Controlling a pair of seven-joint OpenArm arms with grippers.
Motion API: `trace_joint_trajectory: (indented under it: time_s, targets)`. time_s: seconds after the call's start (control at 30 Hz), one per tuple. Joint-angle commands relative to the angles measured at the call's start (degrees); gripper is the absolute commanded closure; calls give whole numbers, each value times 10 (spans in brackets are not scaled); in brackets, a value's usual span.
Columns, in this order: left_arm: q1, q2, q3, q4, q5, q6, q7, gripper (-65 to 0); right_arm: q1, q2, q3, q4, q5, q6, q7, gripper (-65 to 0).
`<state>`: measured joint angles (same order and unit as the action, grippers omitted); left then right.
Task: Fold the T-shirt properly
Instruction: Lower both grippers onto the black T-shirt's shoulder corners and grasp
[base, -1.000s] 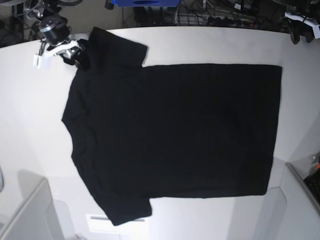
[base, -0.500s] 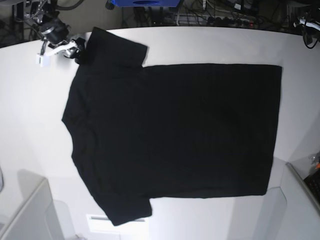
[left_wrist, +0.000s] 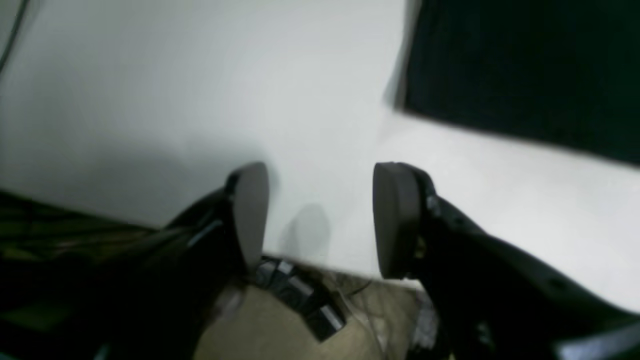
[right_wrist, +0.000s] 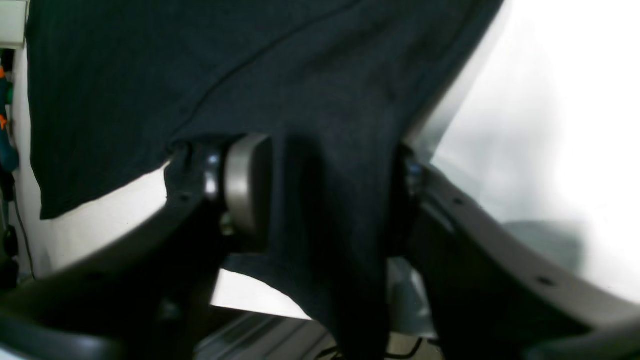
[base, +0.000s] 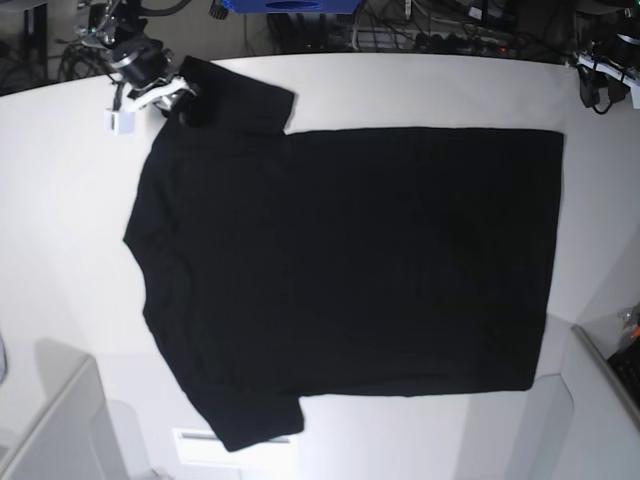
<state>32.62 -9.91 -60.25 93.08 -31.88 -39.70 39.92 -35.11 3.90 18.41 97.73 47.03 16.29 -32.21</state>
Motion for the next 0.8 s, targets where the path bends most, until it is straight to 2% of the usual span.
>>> trace_joint_trajectory:
  time_s: [0.0,0.07,0.13,0.47,0.57,0.77]
  targets:
    - [1,-9,-4,-6,-6,-3,-6,-321,-6,3,1,0,-11,-10,-16,-215]
    - [-10,-9,-3,-20,-6,-3,-6,-321,-6,3,1,-12,-9,-10,-16,-122]
    - [-23,-9,-3,-28,-6,-3,-6,-321,-3,3,1,-29,-8,-10,-19,0]
    - [-66,-10,87,-65,-6,-3,-6,-321,2,3,-2,-56,-8,-10,-19,0]
    - [-83,-9,92,-78,-6,33,-6,-321,2,5,-2,-56,-8,-10,-19,0]
    - [-103,-9,132,-77,-7,56,-6,-321,1,6,-3,-56,-8,-10,-19,0]
